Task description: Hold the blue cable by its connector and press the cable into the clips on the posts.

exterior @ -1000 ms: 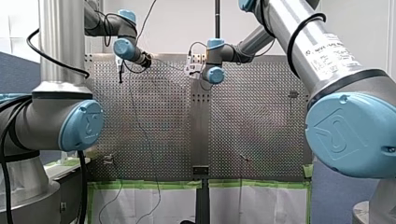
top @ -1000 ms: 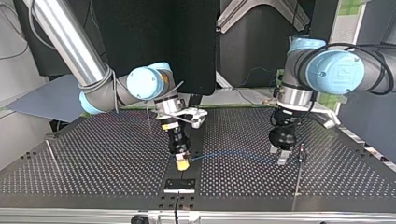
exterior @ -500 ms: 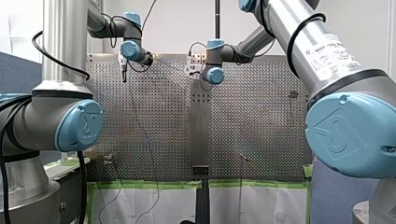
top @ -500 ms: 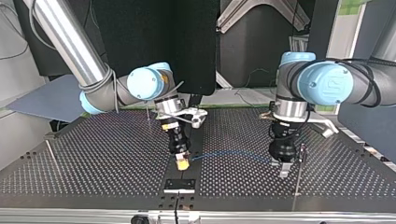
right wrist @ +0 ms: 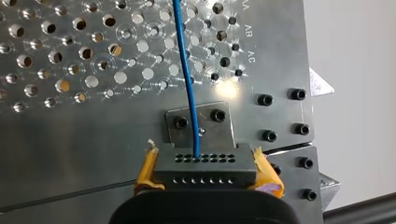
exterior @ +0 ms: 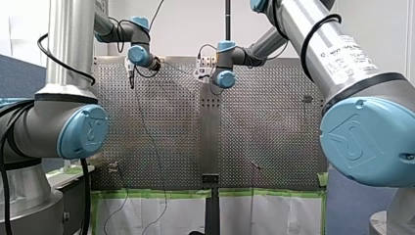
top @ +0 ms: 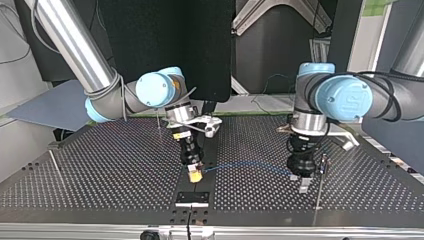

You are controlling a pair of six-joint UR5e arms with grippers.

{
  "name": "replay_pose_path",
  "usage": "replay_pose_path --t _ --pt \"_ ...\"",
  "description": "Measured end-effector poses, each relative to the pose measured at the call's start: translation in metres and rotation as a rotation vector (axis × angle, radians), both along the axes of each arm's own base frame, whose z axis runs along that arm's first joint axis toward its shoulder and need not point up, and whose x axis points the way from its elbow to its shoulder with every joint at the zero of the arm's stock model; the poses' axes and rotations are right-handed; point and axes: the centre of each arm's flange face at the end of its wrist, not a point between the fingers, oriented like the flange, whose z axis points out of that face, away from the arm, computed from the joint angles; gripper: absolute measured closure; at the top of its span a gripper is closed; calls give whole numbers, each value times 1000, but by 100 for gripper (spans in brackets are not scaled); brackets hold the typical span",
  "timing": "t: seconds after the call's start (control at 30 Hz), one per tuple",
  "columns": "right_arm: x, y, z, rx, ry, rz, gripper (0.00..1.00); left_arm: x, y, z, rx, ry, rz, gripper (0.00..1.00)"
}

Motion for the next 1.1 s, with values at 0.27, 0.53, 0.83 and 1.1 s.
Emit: replay_pose_path --t 0.27,0.53,0.83,1.1 --pt "-1 -1 0 1 2 -2 98 1 1 0 -5 -2 3 0" --pt "-1 -1 -1 3 7 -2 98 0 1 0 -6 -3 9 17" --pt "-1 0 -1 5 10 -3 98 -2 2 -1 41 -1 70 100" --pt "-2 0 -4 9 14 -4 98 -3 -1 -4 50 -7 73 100"
